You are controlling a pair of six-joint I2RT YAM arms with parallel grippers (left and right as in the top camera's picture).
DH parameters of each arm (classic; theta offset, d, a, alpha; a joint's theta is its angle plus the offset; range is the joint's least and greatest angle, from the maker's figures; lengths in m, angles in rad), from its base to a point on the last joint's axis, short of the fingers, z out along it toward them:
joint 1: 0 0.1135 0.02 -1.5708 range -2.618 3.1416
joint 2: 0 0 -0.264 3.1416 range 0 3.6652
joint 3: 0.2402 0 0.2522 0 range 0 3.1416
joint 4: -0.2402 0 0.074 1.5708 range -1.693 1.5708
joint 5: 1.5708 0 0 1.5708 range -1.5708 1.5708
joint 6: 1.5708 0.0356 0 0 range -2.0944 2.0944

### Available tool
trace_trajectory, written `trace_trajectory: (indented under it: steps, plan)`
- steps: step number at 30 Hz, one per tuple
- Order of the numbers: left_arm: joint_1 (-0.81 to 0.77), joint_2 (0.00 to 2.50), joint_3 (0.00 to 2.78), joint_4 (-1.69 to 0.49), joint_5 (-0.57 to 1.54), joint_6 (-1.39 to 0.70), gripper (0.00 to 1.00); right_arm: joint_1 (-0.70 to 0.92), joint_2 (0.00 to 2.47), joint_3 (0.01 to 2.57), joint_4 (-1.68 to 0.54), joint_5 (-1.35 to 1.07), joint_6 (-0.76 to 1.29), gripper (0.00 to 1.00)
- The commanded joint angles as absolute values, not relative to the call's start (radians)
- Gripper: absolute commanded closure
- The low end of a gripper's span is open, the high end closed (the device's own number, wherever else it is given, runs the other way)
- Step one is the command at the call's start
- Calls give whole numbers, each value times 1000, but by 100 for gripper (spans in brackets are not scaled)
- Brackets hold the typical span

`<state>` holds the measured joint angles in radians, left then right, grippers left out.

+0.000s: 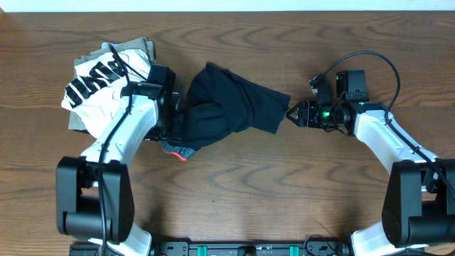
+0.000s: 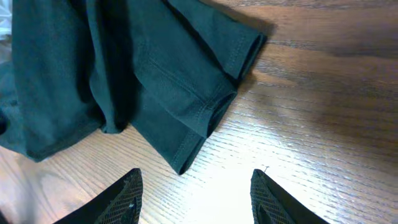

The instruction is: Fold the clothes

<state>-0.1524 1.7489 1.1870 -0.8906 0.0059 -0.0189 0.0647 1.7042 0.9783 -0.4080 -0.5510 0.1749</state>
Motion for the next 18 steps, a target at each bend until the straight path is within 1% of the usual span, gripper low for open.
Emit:
trace_trajectory:
  steps: [1, 6, 8, 11, 12, 13, 14, 16, 17, 18]
  plan:
    - [-142, 1758, 1186, -864, -75, -51, 45, 57, 1685, 987, -412, -526, 159, 46]
    - [-141, 1784, 1180, -766, -15, -54, 40, 57, 1685, 987, -413, -526, 160, 46]
    - [-141, 1826, 1180, -730, 85, -46, 40, 57, 1685, 987, -415, -527, 160, 46]
    - [-142, 1874, 1180, -725, 110, -47, 41, 57, 1685, 987, -421, -527, 160, 46]
    - [-141, 1887, 1180, -728, 113, -46, 44, 55, 1685, 987, -423, -526, 159, 46]
    - [-141, 1895, 1180, -731, 121, -46, 52, 52, 1685, 987, -425, -526, 160, 47]
    - [-141, 1897, 1180, -735, 127, -46, 69, 48, 1685, 987, -428, -526, 160, 48]
    - [-142, 1890, 1180, -743, 148, -46, 92, 39, 1685, 987, -435, -526, 160, 50]
    - [-142, 1879, 1180, -747, 159, -47, 94, 33, 1685, 987, -437, -526, 160, 51]
    - [-142, 1863, 1180, -754, 172, -46, 94, 28, 1685, 987, -438, -525, 160, 52]
